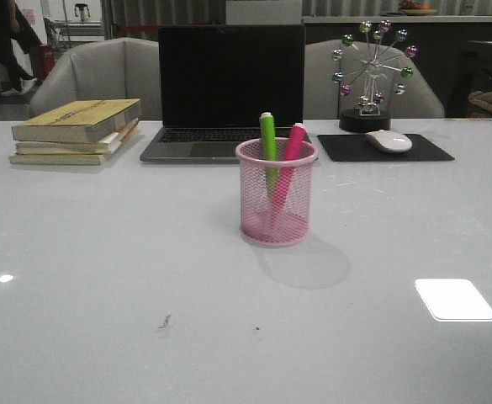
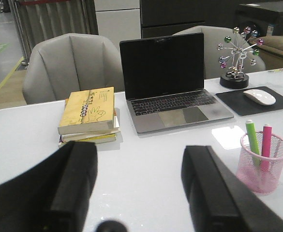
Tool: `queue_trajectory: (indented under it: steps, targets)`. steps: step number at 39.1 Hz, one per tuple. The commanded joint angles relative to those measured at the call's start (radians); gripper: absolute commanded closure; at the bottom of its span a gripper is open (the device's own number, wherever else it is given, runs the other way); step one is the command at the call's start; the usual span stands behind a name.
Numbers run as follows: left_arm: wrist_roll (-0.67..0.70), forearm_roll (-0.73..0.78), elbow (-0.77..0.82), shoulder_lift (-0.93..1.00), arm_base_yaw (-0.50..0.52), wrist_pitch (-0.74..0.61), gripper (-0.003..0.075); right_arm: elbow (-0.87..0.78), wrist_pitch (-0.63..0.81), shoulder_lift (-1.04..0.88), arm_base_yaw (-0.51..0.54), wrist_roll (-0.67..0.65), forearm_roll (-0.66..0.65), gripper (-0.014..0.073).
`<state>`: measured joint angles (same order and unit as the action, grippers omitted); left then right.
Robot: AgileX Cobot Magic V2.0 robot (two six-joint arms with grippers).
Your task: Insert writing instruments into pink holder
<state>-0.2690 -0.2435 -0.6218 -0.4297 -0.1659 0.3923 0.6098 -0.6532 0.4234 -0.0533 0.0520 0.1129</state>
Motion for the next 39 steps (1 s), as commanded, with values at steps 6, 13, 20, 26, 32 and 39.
queue_trajectory:
  steps: [6, 13, 20, 26, 32, 39]
  targets:
    - [-0.001, -0.014, -0.027, -0.005, 0.011, -0.089, 0.0283, 0.024, 0.084, -0.185, -0.001, 0.008, -0.051, 0.0564]
    - [-0.001, -0.014, -0.027, -0.005, 0.011, -0.089, 0.0283, -0.031, 0.131, -0.31, -0.001, 0.008, -0.128, 0.0564]
    - [-0.001, -0.014, -0.027, -0.005, 0.011, -0.089, 0.0283, -0.202, 0.366, -0.448, -0.001, 0.008, -0.131, 0.0564]
    - [-0.001, -0.014, -0.027, -0.005, 0.011, -0.089, 0.0283, -0.301, 0.534, -0.452, 0.0, 0.008, -0.129, 0.0564]
    - [-0.001, -0.014, -0.026, -0.005, 0.011, -0.088, 0.0283, -0.397, 0.631, -0.452, 0.0, 0.008, -0.129, 0.0564]
    - [-0.001, -0.014, -0.026, -0.005, 0.011, -0.088, 0.0283, -0.518, 0.64, -0.452, 0.0, 0.008, -0.113, 0.0564]
